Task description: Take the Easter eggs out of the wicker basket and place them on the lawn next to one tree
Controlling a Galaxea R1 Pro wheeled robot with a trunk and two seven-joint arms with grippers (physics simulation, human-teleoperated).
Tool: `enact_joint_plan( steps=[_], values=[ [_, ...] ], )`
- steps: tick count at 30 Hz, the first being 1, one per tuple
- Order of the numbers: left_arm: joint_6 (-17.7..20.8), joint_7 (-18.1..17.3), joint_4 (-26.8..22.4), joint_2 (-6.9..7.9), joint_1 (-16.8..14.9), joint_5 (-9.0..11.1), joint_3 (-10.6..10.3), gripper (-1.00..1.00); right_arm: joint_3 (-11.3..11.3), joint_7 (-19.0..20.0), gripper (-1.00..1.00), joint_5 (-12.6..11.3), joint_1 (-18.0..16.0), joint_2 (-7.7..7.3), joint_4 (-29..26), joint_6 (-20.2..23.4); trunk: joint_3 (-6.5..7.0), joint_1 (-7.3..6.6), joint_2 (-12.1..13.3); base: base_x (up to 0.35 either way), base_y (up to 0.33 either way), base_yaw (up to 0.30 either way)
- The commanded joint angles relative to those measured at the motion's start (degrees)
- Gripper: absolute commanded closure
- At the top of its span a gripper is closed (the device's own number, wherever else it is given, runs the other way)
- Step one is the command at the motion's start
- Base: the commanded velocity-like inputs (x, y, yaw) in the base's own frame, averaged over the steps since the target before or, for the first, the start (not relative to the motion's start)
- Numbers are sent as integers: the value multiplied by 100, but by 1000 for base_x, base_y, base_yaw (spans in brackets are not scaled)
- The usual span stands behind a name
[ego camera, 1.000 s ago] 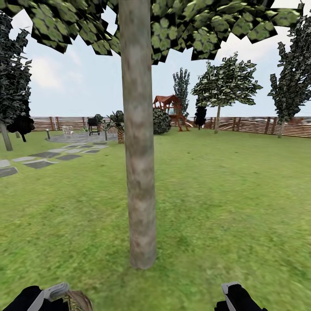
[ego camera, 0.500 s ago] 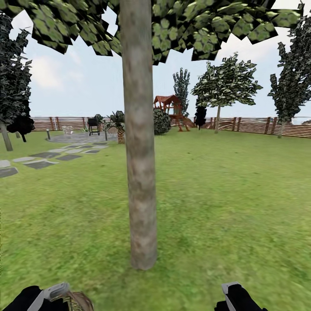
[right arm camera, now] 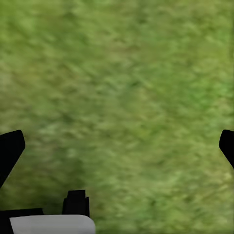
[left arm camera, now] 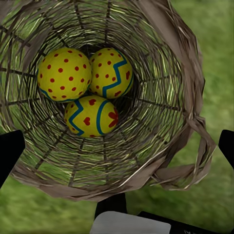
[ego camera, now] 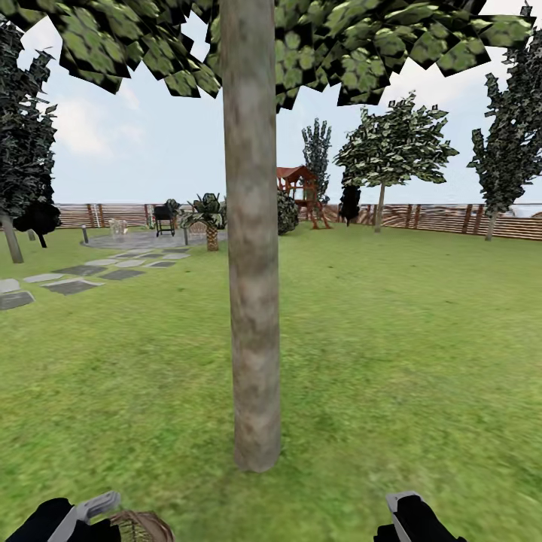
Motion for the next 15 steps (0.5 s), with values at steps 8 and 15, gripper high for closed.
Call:
enact_joint_plan(
  steps=[8, 15],
  values=[
    [19, -26, -21, 11, -2, -9, 58, -100, 36, -5, -100, 26, -3, -6, -8, 34, -7, 0, -4, 0, 0, 0],
    [10, -32, -30, 47, -2, 4, 69, -100, 40, -5, -100, 25, -3, -6, -8, 34, -133, 154, -285, 0, 0, 0]
  ],
)
